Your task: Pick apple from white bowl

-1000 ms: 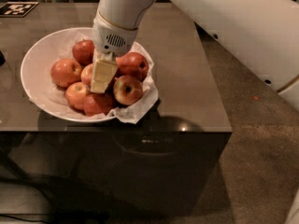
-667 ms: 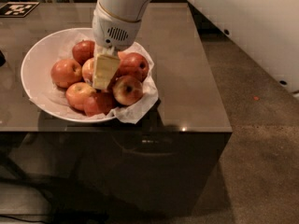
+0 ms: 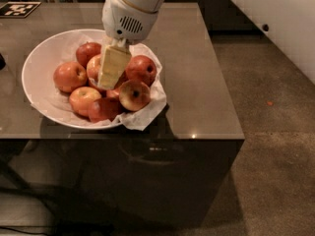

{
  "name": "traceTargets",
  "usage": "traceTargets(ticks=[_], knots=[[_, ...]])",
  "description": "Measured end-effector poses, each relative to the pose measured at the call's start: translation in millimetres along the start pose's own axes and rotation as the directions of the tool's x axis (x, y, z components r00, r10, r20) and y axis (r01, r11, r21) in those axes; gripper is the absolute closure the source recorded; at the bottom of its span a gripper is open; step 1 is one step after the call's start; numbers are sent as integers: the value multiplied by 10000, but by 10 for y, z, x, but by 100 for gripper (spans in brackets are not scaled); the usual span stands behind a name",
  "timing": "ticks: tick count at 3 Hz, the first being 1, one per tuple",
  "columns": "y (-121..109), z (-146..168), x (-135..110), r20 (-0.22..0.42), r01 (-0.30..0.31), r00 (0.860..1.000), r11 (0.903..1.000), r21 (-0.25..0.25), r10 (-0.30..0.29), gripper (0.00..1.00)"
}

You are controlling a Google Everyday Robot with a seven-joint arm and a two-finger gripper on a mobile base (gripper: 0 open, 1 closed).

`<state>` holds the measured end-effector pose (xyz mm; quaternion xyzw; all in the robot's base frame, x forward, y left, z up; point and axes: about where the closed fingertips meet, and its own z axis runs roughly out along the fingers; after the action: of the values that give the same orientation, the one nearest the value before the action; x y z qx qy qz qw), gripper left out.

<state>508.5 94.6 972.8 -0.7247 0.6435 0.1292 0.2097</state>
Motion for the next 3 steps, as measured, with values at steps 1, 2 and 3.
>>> traceTargets(ticks=[1, 2, 3], knots=[[-44, -156, -50, 402, -267, 9988, 9996, -80, 270, 100], [-147, -566, -239, 552, -128, 9984, 9998, 180, 118, 100], [-224, -919, -445, 583, 82, 9982, 9983, 581, -116, 100]])
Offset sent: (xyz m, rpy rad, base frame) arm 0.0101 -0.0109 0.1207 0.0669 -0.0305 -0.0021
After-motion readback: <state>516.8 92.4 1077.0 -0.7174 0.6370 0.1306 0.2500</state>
